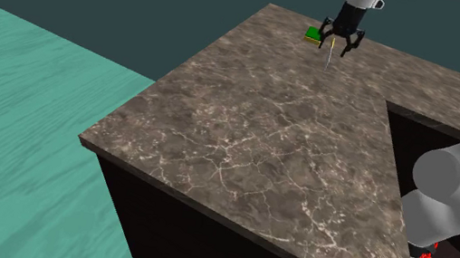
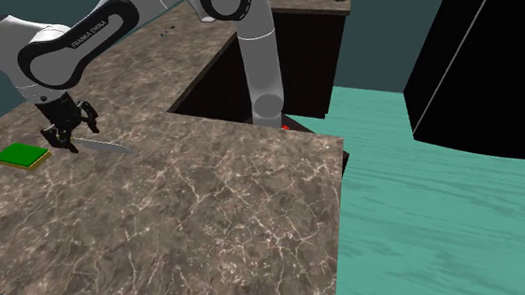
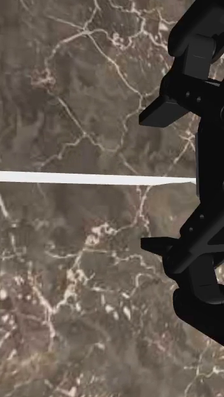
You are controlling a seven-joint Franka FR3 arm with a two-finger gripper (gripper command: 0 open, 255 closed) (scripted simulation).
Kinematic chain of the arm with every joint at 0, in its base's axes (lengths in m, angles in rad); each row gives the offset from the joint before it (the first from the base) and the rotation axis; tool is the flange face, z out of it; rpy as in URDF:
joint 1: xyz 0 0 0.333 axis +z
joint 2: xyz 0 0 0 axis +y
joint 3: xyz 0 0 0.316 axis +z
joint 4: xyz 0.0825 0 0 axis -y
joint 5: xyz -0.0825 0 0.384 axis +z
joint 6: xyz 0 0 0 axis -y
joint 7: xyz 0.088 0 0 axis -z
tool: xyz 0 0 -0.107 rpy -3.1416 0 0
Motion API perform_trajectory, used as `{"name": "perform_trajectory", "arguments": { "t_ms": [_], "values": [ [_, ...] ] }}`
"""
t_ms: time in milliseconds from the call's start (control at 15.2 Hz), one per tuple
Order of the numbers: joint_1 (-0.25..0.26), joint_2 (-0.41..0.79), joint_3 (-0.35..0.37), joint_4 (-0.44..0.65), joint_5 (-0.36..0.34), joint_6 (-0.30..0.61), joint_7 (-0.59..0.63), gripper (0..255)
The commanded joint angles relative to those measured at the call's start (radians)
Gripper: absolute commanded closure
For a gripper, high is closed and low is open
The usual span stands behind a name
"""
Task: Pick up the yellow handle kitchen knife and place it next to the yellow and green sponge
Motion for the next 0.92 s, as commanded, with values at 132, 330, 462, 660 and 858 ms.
{"name": "perform_trajectory", "arguments": {
  "t_ms": [132, 330, 462, 660, 858],
  "values": [
    [0.000, -0.006, 0.000, 0.026, 0.002, -0.032, -0.002, 0],
    [-0.001, -0.017, 0.001, 0.107, 0.006, -0.123, -0.004, 0],
    [-0.001, -0.017, 0.001, 0.107, 0.006, -0.123, -0.004, 0],
    [-0.001, -0.017, 0.001, 0.107, 0.006, -0.123, -0.004, 0],
    [-0.001, -0.017, 0.001, 0.107, 0.006, -0.123, -0.004, 0]
  ]
}}
